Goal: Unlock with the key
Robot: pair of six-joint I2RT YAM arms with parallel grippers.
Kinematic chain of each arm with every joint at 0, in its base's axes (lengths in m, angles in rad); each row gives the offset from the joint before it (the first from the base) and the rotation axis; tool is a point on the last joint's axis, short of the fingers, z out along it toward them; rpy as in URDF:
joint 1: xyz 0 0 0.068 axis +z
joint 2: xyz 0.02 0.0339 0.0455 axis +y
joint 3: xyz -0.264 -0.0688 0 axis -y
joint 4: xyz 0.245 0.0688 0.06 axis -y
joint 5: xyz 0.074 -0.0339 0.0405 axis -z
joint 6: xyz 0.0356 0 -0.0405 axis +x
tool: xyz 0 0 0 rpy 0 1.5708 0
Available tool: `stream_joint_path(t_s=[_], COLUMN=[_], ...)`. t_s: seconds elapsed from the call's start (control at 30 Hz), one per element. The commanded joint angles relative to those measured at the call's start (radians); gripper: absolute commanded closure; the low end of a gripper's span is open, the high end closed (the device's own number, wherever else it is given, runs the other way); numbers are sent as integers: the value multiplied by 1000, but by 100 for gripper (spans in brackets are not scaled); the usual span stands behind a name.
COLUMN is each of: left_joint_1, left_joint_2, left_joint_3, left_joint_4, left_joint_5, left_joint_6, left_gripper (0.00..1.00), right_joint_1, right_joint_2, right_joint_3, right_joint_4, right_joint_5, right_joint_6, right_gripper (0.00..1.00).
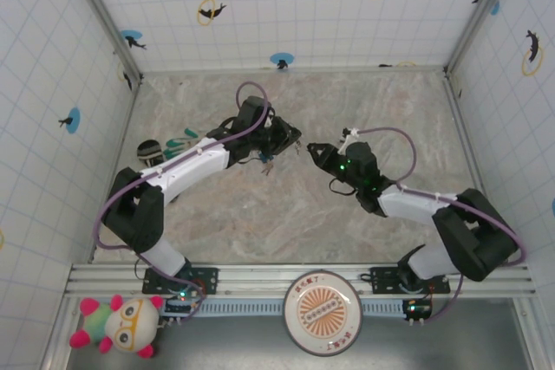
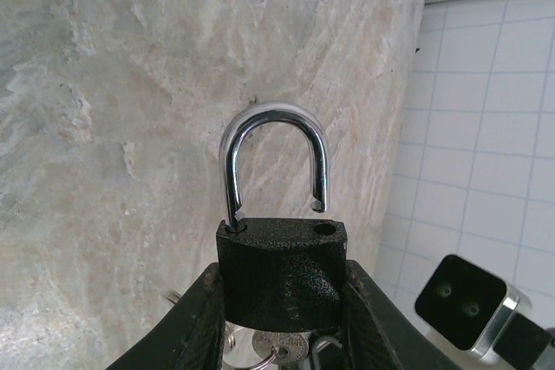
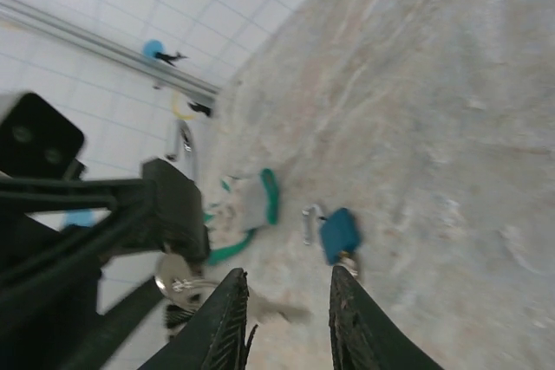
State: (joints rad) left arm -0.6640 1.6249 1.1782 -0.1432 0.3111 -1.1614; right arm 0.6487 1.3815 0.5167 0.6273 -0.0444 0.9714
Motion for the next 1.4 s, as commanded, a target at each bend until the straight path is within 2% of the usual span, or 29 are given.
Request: stream_joint_path(t_s=[0.0,0.07,0.17,0.3,0.53,0.83,1.37], left_joint_1=[1,1,0,1,-3,-9,-18], left_joint_2=[7,12,20,20,14,21,16], left_joint_3=[23,26,29,25,25,18,11], left_joint_4=[-15,-16,-16,-15,-13,-3,32], left_joint_5=[32,40,53,63,71,87,120], left_joint_6=[-15,-18,-20,-32,-35,-42,-67], left_gripper=[100,100,100,100,100,100,100], right_joint_1=[36,63,94,108,125,148,145], right_joint_2=[-83,-124,-167,-161,-59,37,112], right_joint_3=[7,-9,-42,-43,8,90,107], right_joint_4=[-210,-206,-149,-71,59,98,190], right_joint_5=[85,129,193,215,191,191,302], right_joint_6=[-190,-230,-255,-278,-305,-326,-324], right_gripper=[66,62,52,50,53,54,66])
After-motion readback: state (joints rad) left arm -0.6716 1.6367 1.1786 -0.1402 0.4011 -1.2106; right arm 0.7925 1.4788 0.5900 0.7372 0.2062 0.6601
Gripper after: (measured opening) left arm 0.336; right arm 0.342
